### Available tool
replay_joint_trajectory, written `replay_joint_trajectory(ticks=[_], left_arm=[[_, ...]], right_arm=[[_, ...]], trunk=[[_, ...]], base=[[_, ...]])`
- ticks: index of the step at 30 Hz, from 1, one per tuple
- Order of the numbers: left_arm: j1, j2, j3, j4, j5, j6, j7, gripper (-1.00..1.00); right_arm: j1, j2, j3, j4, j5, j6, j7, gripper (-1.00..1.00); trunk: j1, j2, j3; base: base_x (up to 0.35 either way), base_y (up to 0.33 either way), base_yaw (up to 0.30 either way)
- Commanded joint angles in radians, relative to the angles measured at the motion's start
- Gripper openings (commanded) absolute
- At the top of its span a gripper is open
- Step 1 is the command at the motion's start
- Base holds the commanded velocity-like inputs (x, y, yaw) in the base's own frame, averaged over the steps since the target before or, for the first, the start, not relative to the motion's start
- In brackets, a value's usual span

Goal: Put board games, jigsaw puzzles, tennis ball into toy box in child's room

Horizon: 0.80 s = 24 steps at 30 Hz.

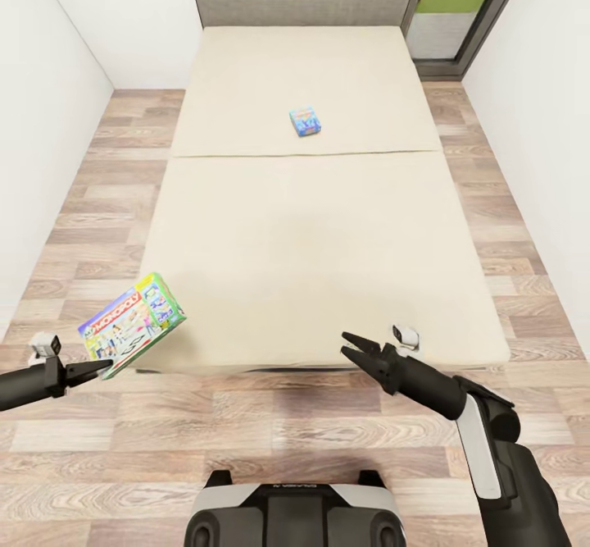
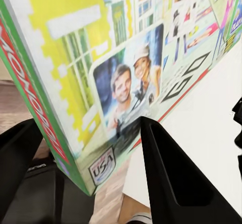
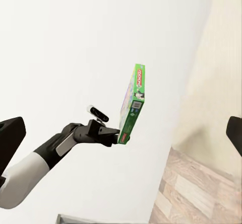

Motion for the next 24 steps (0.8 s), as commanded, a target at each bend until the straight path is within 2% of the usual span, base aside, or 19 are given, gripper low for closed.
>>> replay_joint_trajectory(ticks=[1, 3, 6, 9, 11, 15, 24], left_arm=[[0.000, 0.002, 0.000, 0.003, -0.001, 0.011, -0.004, -1.00], [-0.001, 0.005, 0.001, 0.012, -0.001, 0.013, -0.004, -1.00], [-0.005, 0.006, 0.001, 0.057, -0.002, 0.013, -0.004, -1.00], [-0.049, 0.006, 0.000, 0.141, -0.006, 0.013, -0.004, -1.00], [-0.084, 0.006, -0.002, 0.215, -0.009, 0.013, -0.004, -1.00], [-0.117, 0.018, -0.003, 0.299, -0.025, 0.013, -0.004, -1.00], [-0.126, 0.026, -0.005, 0.326, -0.037, 0.013, -0.004, -1.00]], right_arm=[[0.000, 0.000, -0.002, 0.004, -0.003, -0.012, 0.001, 1.00], [0.000, 0.001, -0.002, 0.008, 0.000, -0.029, -0.006, 1.00], [0.000, 0.001, 0.001, 0.010, 0.002, -0.019, -0.082, 1.00], [0.000, 0.001, 0.002, 0.009, -0.004, 0.036, -0.186, 1.00], [0.000, 0.002, 0.005, 0.008, -0.005, 0.057, -0.227, 1.00], [0.000, 0.002, 0.007, 0.007, -0.007, 0.071, -0.249, 1.00], [0.000, 0.002, 0.009, 0.007, -0.008, 0.070, -0.249, 1.00]], trunk=[[-0.004, 0.007, 0.003], [-0.011, 0.021, 0.009], [-0.023, 0.042, 0.018], [-0.034, 0.063, 0.028], [-0.042, 0.077, 0.034], [-0.057, 0.105, 0.047], [-0.092, 0.168, 0.075]], base=[[0.000, 0.000, 0.000], [0.000, 0.000, 0.000], [0.000, 0.000, 0.000], [0.000, 0.000, 0.000], [0.000, 0.000, 0.000], [0.000, 0.000, 0.000], [0.000, 0.000, 0.000]])
